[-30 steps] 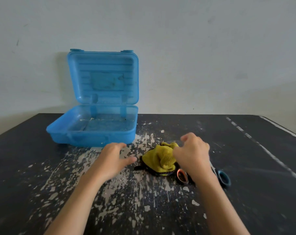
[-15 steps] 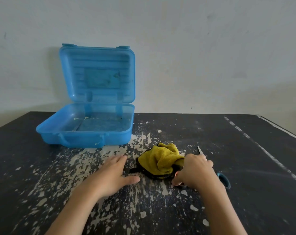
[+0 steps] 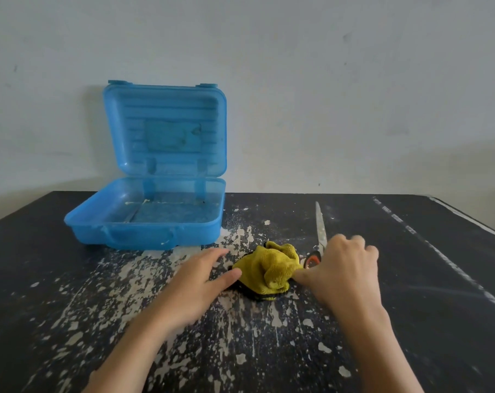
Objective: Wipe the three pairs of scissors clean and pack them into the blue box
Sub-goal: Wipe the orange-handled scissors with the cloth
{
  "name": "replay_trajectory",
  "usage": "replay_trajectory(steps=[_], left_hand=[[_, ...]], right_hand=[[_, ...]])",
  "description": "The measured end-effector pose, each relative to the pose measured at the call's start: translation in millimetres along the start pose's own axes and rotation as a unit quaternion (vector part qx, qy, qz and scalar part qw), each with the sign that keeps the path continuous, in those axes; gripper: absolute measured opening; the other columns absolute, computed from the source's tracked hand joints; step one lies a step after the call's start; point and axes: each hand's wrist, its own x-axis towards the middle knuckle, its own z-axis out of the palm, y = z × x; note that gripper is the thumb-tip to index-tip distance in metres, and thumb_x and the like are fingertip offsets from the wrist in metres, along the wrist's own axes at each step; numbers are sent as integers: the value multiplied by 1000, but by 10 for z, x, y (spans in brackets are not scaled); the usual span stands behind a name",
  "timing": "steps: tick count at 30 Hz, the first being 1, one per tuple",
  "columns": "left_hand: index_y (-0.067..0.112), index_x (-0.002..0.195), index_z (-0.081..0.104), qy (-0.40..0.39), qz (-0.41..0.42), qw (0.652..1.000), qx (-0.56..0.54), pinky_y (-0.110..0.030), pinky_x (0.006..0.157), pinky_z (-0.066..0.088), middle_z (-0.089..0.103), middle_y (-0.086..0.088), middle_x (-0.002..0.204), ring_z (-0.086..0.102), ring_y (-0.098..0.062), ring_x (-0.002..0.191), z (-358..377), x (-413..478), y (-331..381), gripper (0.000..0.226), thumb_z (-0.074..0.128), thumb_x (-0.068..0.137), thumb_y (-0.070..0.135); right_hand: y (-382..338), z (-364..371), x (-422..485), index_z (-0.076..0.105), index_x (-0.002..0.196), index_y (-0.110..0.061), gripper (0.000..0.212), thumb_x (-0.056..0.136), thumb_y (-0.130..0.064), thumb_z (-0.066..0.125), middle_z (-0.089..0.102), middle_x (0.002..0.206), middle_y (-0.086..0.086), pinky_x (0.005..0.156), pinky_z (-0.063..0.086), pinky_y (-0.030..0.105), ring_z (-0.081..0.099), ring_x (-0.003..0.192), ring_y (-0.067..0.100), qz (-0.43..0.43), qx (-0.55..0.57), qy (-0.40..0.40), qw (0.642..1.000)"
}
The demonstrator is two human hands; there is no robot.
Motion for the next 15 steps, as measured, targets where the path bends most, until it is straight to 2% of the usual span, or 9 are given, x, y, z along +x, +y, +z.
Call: replay_trajectory(steps=[2, 3, 5, 6, 8, 10, 12, 15], left_hand=[[31, 133, 46, -23, -23, 988, -153, -28, 104, 38, 49, 11, 139, 48, -1, 118, 18, -14, 112, 61, 42, 79, 61], [32, 122, 54, -47, -40, 969, -238, -32, 100, 45, 58, 8, 130, 57, -4, 110, 32, -15, 165, 53, 43, 79, 60], [24, 97, 67, -98, -81, 924, -361, -36, 84, 55, 71, 1, 102, 68, -13, 89, 51, 0, 256, 39, 43, 86, 52], [16, 88, 69, -104, -98, 908, -395, -36, 76, 55, 71, -3, 88, 67, -18, 81, 65, 19, 263, 42, 43, 89, 50], [0, 84, 68, -80, -127, 888, -435, -36, 67, 49, 65, -13, 77, 60, -26, 72, 81, 73, 220, 50, 49, 90, 45], [-9, 97, 65, -38, -149, 888, -434, -32, 69, 48, 66, -18, 84, 60, -25, 74, 107, 95, 142, 39, 54, 93, 28], [-8, 96, 65, -8, -159, 896, -414, -27, 65, 48, 69, -15, 83, 64, -20, 71, 129, 112, 52, 24, 54, 94, 13], [-1, 92, 66, 9, -176, 898, -403, -25, 59, 50, 71, -11, 80, 67, -18, 70, 122, 135, 1, 18, 51, 94, 9]], right_hand=[[-144, -55, -19, 51, 99, -6, 55, 67, -49, 65, 43, 88, 1, 80, 35, 29, 39, 84, 19, -59, 42, 3, 997], [-244, -47, -33, 51, 98, -7, 54, 68, -50, 64, 45, 89, 0, 80, 35, 28, 41, 85, 19, -93, 68, -8, 993], [-454, 22, -83, 51, 92, -9, 46, 69, -47, 61, 46, 87, 0, 74, 32, 28, 40, 84, 19, -140, 125, -25, 982], [-542, 79, -101, 50, 89, -9, 42, 69, -44, 60, 46, 87, 1, 71, 30, 28, 40, 83, 20, -152, 153, -27, 976], [-673, 216, -126, 49, 88, -10, 39, 67, -39, 61, 44, 88, 3, 71, 31, 27, 39, 84, 21, -168, 182, -30, 968], [-728, 355, -161, 48, 92, -11, 40, 66, -37, 63, 41, 91, 2, 73, 31, 26, 37, 86, 20, -186, 195, -23, 963], [-750, 459, -171, 49, 97, -11, 39, 68, -35, 62, 40, 94, 1, 74, 29, 24, 36, 89, 19, -199, 220, -6, 955], [-732, 540, -151, 53, 98, -14, 39, 69, -35, 66, 43, 94, -2, 73, 33, 22, 40, 89, 16, -196, 277, -18, 941]])
